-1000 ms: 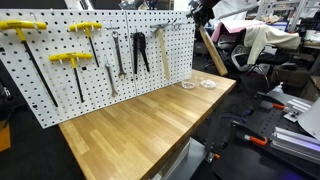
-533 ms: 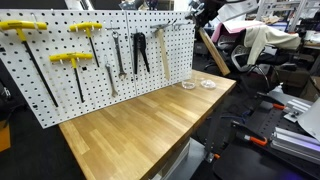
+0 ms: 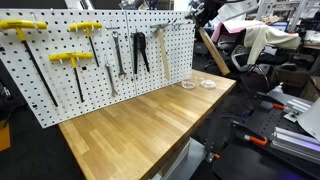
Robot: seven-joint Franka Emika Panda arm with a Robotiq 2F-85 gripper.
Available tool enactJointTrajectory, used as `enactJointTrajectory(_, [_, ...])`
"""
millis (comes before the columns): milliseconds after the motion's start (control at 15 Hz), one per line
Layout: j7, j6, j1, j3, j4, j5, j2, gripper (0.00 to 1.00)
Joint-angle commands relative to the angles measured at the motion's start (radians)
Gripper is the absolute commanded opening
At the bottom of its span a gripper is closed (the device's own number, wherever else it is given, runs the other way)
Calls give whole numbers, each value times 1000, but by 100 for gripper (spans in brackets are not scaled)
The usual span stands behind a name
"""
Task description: Hang the hammer on the rightmost hanger
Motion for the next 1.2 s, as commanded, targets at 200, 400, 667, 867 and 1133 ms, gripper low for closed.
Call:
enactJointTrajectory(200, [20,-12,-1,8,11,-8,4,6])
enactJointTrajectory(400, [87,-20,6,20,52,-5,29,6])
enactJointTrajectory(667, [170,-17,9,32,99,-19,65,6])
enactJointTrajectory(867, [212,-15,8,41,126,-30,98,6])
enactJointTrajectory(1133, [234,-8,3,38,147,-50,118,6])
